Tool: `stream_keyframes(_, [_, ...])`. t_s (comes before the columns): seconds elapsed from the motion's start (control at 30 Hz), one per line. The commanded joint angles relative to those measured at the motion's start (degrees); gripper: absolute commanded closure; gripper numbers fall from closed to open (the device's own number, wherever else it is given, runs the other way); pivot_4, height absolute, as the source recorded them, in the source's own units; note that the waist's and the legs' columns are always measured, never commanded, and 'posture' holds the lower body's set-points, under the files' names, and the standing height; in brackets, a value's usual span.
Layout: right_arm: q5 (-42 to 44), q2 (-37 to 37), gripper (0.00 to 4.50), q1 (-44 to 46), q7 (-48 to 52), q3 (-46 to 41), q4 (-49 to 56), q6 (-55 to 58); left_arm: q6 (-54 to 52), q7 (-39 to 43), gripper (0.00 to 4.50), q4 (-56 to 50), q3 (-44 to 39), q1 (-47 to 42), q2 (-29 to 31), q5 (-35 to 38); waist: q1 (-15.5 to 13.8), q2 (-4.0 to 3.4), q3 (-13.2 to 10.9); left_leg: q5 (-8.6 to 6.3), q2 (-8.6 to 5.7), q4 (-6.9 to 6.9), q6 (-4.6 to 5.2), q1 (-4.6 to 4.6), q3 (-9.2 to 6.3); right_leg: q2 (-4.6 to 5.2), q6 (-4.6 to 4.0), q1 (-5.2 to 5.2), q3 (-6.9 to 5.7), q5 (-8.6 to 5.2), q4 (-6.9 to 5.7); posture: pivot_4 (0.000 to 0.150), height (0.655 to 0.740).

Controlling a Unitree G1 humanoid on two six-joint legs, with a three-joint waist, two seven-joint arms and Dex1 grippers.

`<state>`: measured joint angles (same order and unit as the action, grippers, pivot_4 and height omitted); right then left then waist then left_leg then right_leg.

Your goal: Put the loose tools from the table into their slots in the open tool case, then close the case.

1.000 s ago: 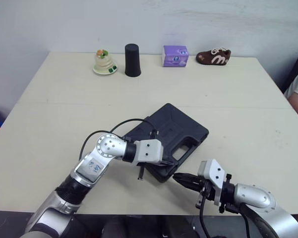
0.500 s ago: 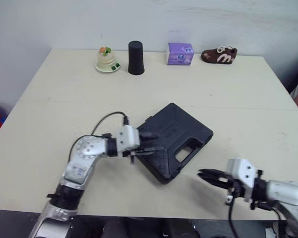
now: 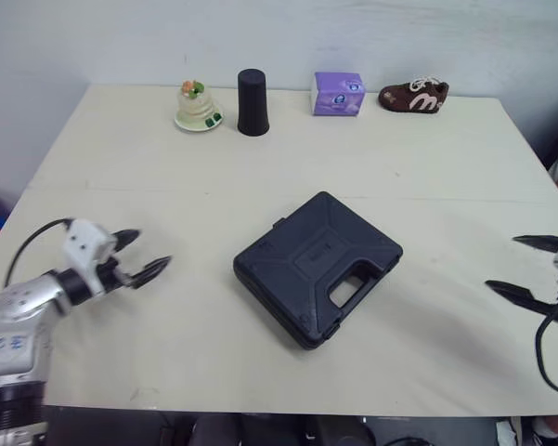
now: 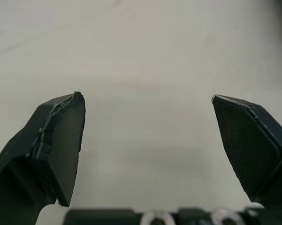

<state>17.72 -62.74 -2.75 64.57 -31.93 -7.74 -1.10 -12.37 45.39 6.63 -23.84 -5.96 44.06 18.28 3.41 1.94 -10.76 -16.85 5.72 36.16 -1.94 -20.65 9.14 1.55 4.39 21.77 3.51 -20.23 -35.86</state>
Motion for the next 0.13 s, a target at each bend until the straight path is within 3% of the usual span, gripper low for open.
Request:
stream_keyframes(0.03, [-0.9,-0.7,0.03,5.7,-0.2,1.9,-6.2,-4.4,4.3,-0.1,0.00,1.4,-1.8,-0.6,1.0,-0.3,-0.1,-0.02,0.0,-0.01,0.00,0.02,0.01,0.01,0.02,0.03,0.00,-0.02,0.00,0.00,-0.03,0.150,0.7400])
stream_keyframes(0.13, [-2.6,0.6,0.03,11.1,-0.6,6.0,-11.6,-8.0,7.2,-0.5,0.00,2.1,-1.0,-0.8,0.3,-1.1,-0.2,-0.04,0.0,-0.03,-0.04,0.02,0.04,0.03,0.12,0.12,0.04,-0.02,-0.06,0.03,-0.04,0.150,0.7400])
